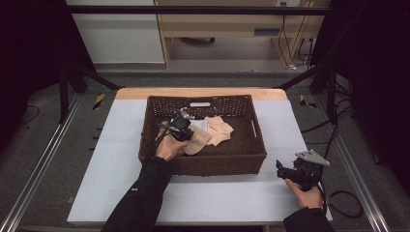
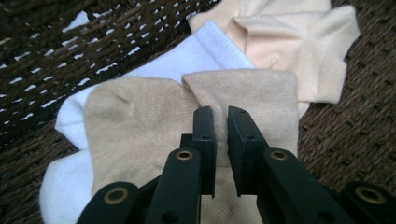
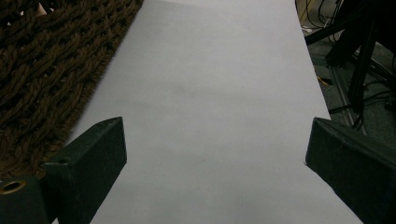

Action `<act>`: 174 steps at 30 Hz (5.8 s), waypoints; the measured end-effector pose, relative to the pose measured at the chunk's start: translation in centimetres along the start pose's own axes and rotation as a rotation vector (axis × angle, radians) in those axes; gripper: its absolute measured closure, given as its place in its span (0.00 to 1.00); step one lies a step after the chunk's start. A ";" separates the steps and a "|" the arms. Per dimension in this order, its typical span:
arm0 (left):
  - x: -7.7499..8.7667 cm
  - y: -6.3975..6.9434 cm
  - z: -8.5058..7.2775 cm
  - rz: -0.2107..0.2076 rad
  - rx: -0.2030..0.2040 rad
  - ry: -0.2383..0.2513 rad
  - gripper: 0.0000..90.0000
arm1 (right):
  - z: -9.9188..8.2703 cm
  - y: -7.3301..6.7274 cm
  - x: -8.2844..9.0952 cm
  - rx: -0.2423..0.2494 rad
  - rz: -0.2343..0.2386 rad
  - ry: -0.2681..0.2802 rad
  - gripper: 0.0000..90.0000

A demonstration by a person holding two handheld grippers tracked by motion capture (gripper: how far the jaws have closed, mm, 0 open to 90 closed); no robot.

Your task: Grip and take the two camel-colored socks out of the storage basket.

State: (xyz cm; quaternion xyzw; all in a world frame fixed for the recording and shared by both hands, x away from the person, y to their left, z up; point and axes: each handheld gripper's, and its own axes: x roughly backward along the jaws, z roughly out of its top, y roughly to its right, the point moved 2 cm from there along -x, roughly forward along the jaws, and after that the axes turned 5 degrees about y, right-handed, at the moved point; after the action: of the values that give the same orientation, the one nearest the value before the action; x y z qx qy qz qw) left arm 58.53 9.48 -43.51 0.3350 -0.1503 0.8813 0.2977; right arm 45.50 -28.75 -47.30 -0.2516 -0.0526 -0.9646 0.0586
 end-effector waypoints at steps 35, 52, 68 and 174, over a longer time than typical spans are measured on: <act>-1.5 0.3 1.3 -0.075 -0.019 -0.003 0.70 | 0.0 0.0 0.0 0.006 -0.001 -0.004 0.06; 0.6 0.6 1.6 -0.063 -0.014 0.084 0.98 | -0.1 0.1 0.2 0.005 -0.006 -0.003 0.06; 6.4 0.8 3.4 -0.080 0.062 0.402 0.98 | -0.1 0.2 0.2 0.005 -0.006 -0.001 0.06; 15.6 5.5 -8.4 -0.182 0.050 0.446 0.54 | -0.2 -0.3 0.1 0.007 0.001 -0.012 0.05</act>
State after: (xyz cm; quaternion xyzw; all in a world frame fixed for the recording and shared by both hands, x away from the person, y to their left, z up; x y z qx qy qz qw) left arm 41.55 15.69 -39.44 0.1517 -0.0282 0.9064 0.3932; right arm 45.29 -28.53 -47.44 -0.2573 -0.0561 -0.9629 0.0594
